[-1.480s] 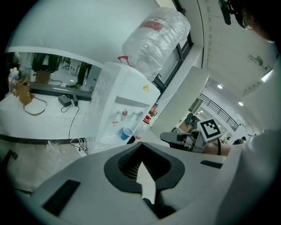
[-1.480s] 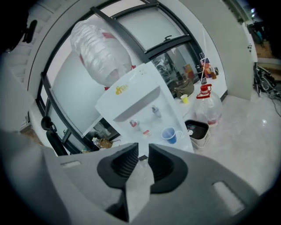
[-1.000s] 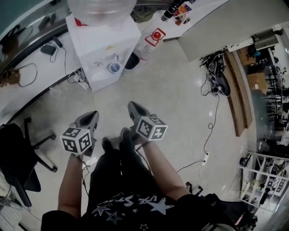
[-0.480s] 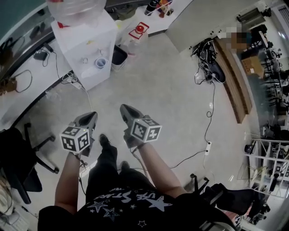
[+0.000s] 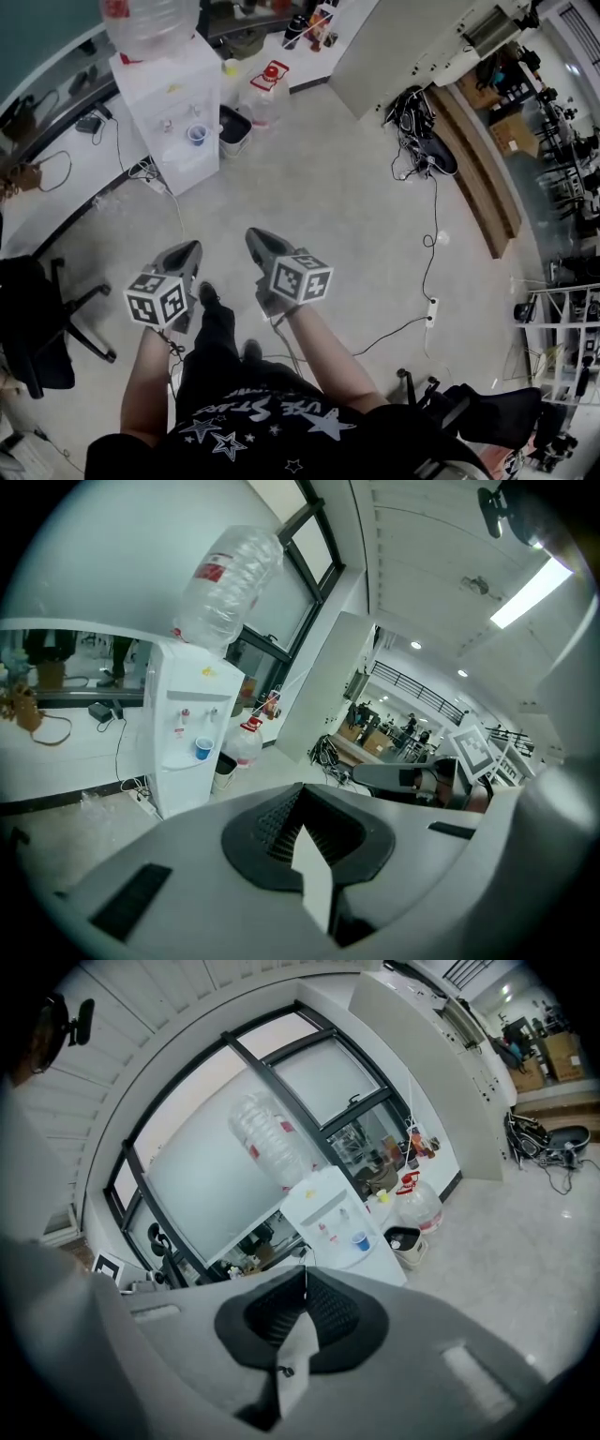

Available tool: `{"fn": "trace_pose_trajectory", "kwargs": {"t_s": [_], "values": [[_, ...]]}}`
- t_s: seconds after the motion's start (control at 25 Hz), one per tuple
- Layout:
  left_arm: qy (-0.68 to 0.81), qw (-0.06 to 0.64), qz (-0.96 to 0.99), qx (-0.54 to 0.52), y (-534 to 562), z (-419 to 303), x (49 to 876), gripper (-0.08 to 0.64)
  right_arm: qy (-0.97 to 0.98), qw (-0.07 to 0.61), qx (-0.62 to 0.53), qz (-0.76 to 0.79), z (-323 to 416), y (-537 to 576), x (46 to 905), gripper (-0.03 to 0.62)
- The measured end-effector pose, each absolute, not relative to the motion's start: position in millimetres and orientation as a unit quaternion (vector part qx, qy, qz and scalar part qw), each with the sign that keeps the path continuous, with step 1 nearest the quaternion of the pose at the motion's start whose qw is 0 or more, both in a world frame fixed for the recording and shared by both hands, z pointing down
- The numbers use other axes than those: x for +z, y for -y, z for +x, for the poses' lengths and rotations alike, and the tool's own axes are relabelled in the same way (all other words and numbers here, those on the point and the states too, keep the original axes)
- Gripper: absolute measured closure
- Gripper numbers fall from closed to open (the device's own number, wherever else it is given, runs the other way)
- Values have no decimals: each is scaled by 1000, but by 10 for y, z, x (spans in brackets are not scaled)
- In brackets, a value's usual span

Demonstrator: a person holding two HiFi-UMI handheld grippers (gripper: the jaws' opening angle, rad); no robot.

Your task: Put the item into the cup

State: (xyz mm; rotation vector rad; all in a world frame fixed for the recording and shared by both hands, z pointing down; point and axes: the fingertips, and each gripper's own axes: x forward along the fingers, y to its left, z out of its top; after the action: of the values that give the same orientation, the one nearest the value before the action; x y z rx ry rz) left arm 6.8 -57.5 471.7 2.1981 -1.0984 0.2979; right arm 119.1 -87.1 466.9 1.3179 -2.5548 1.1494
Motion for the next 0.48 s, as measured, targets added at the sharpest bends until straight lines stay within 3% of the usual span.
{"fn": "trace_pose_trajectory", "kwargs": {"t_s": [0.48], "values": [[443,295,842,88,-542,424,4340,555,855,19,341,391,1458,-357,4347,591]]}}
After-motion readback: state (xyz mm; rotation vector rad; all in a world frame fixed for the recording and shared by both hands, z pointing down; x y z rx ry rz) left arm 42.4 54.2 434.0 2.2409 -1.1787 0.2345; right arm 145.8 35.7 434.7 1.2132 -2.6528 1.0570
